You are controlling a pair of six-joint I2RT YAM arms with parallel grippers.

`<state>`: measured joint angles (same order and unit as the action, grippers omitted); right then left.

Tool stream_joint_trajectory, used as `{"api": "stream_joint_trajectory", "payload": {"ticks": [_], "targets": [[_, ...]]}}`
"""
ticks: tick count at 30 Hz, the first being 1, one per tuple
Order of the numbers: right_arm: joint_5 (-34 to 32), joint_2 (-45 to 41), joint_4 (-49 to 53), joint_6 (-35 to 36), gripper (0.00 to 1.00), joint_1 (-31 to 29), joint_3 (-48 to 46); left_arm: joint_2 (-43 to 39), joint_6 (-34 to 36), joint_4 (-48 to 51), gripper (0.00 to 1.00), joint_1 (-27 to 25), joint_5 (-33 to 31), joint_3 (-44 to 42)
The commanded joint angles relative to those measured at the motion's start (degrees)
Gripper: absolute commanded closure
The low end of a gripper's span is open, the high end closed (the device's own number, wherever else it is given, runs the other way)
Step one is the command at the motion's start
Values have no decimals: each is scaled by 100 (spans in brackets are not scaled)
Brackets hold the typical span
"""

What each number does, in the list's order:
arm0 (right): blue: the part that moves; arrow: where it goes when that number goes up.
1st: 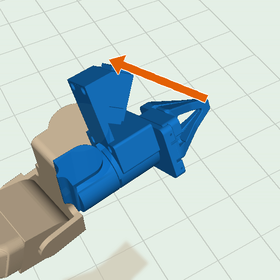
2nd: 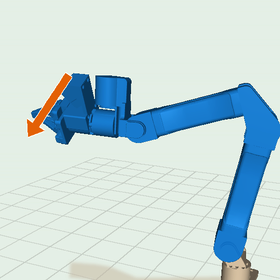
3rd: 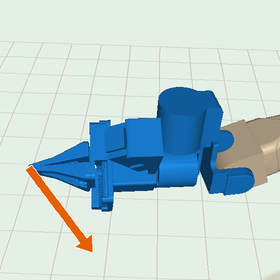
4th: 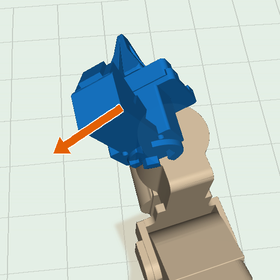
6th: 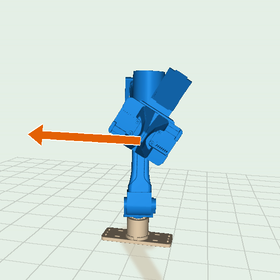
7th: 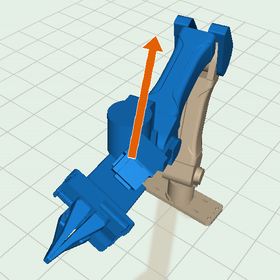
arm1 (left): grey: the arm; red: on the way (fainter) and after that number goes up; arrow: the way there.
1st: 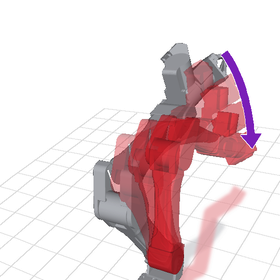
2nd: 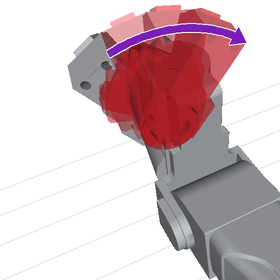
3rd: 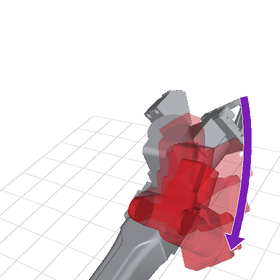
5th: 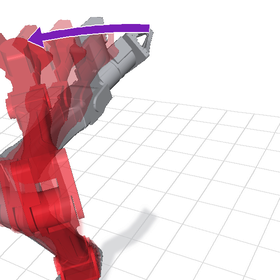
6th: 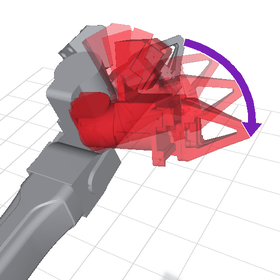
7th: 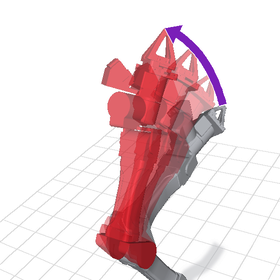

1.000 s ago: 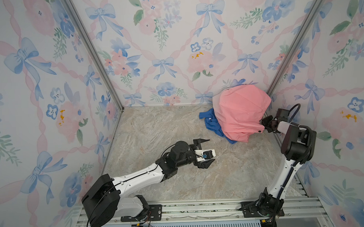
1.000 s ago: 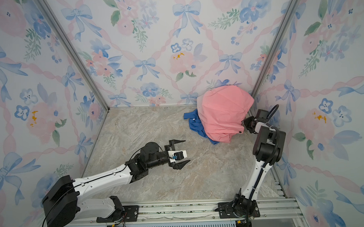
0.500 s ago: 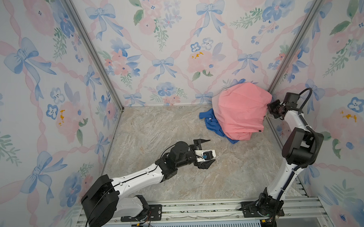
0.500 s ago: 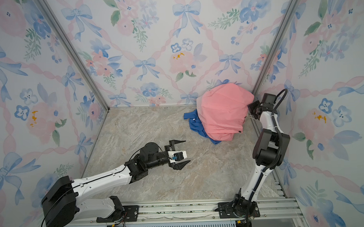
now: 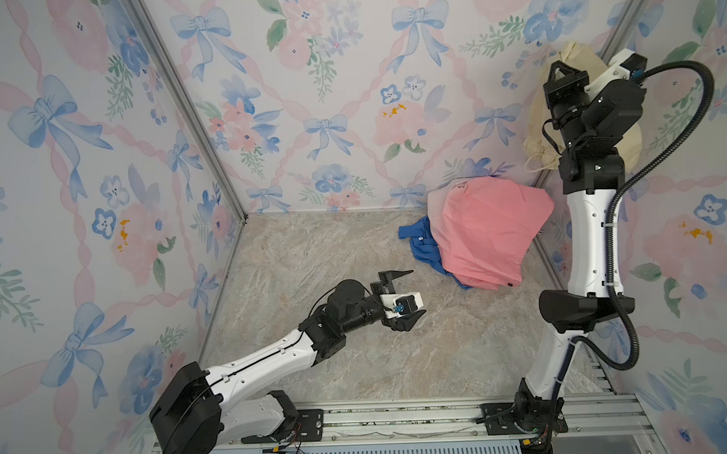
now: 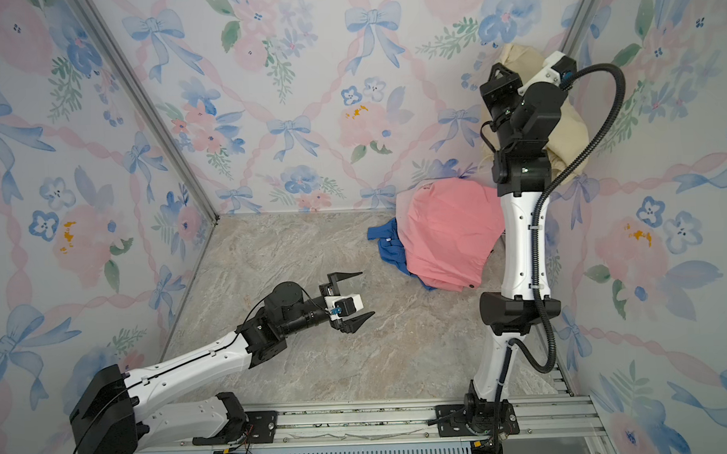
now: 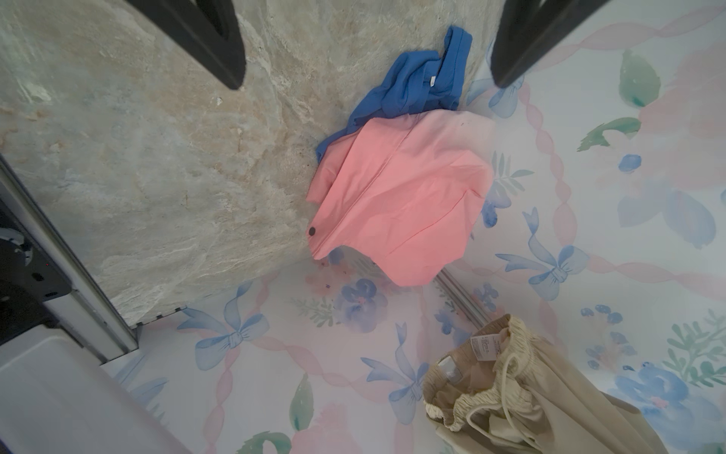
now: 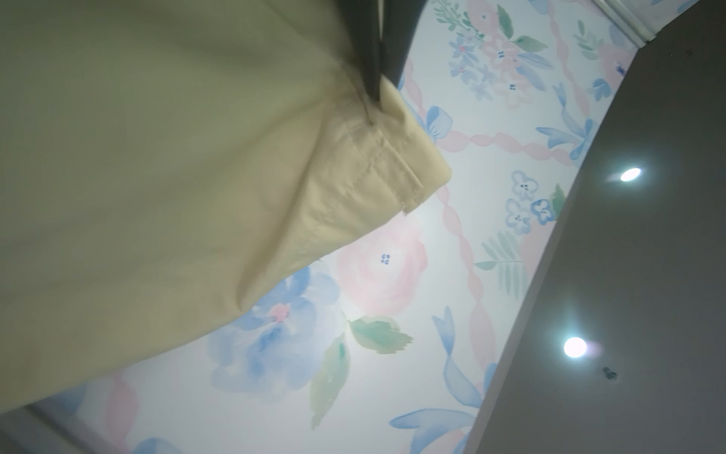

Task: Pick out a specific cloth from the pile
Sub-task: 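Lift the cream garment up out of the pile with the right gripper, then carry the cream garment toward the left gripper and hand it over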

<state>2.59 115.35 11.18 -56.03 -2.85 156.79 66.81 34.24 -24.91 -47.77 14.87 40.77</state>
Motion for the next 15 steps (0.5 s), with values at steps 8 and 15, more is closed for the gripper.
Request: {"api": "stream_joint_trajectory", "payload": {"ticks": [8, 15], "targets": [[1209, -76, -1302, -479, 100, -1640, -765, -801, -813, -713, 2, 1460, -146, -206], [968, -1422, -2579, -216, 100, -1995, -5185, -1589, -917, -402, 2, 1617, -923, -399]]}}
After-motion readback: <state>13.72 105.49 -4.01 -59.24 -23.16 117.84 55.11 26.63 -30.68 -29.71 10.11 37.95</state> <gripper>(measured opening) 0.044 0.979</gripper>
